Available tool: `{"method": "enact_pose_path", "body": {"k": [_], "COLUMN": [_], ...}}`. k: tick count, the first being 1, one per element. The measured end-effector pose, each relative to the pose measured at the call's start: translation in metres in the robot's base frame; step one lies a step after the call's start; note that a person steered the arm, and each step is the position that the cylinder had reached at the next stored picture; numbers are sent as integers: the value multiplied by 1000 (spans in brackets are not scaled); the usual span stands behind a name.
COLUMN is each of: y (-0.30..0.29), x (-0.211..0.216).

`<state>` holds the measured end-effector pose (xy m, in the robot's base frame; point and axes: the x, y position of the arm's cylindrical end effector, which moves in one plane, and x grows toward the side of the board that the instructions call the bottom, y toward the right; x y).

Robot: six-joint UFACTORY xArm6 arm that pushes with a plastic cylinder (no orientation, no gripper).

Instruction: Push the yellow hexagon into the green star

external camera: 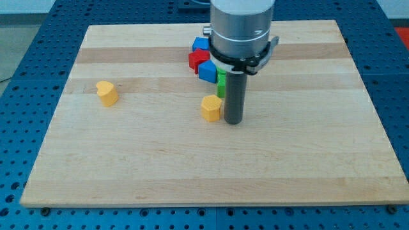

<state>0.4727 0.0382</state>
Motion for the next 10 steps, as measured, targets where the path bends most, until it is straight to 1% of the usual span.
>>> {"method": "enact_pose_path", "body": {"k": [1,2,3,5,7,8,9,10], "y": [-35,-123,-152,-90,-77,-93,-88,-76], "x": [17,23,5,-25,-29,-17,-9,-9]}}
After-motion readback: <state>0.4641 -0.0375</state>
